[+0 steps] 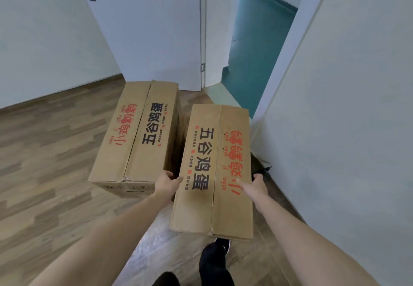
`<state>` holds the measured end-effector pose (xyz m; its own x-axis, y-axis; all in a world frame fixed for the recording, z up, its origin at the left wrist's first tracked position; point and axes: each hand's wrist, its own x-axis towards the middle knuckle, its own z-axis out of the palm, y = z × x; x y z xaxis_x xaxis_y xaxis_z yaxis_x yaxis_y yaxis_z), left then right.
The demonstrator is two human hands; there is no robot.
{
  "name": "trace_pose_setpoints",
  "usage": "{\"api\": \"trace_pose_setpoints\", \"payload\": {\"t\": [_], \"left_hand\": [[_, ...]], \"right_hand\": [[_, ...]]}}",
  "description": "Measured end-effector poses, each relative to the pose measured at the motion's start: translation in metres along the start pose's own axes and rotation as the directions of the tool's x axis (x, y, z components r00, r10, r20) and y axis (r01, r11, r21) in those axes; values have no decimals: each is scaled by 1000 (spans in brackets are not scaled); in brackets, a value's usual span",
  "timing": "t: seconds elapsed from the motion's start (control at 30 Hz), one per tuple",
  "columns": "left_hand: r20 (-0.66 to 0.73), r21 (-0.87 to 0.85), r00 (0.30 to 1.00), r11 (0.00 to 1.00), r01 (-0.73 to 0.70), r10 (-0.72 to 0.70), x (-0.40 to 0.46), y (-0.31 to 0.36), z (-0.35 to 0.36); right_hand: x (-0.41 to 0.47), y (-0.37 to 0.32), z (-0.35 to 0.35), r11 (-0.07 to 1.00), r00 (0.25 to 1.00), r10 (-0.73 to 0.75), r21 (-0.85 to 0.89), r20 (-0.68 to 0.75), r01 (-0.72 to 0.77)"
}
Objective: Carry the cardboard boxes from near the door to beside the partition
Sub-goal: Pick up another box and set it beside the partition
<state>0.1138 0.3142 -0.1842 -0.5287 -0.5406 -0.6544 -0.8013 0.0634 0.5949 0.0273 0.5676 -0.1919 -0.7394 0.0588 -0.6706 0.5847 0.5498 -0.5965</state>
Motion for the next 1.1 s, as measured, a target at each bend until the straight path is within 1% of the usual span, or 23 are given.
{"api": "trace_pose_setpoints", "payload": {"t": [0.07,0.13,0.33,0.43,0.53,0.7,0.8,0.87,0.97,1.1], "left_hand": [[18,20,999,999,33,-34,18,14,11],[41,31,998,998,54,-55,43,31,21],[79,58,992,994,94,-98,116,67,52],[113,51,985,991,125,-130,157,73,67],[136,47,975,984,173,-178,198,70,81],[180,-24,956,970,241,-233,232,64,90],[226,-29,941,964,263,-250,249,56,89],[231,-37,941,965,261,-246,254,51,91],[210,-50,949,967,250,-234,258,44,96],[195,-69,953,966,249,-232,257,46,98]], "right_hand": [[32,-10,3,1000,999,18,2,36,-18],[63,-20,5,999,998,45,-2,38,-45],[144,-36,14,994,994,104,-27,-36,-105],[182,-42,21,987,988,156,51,-17,-155],[214,-44,34,971,980,196,130,32,-198],[242,-43,40,971,977,215,105,4,-214],[253,-42,37,960,969,240,133,59,-245],[257,-39,36,953,966,246,163,81,-256],[260,-36,35,948,968,232,203,93,-247],[263,-32,28,923,944,270,226,190,-310]]}}
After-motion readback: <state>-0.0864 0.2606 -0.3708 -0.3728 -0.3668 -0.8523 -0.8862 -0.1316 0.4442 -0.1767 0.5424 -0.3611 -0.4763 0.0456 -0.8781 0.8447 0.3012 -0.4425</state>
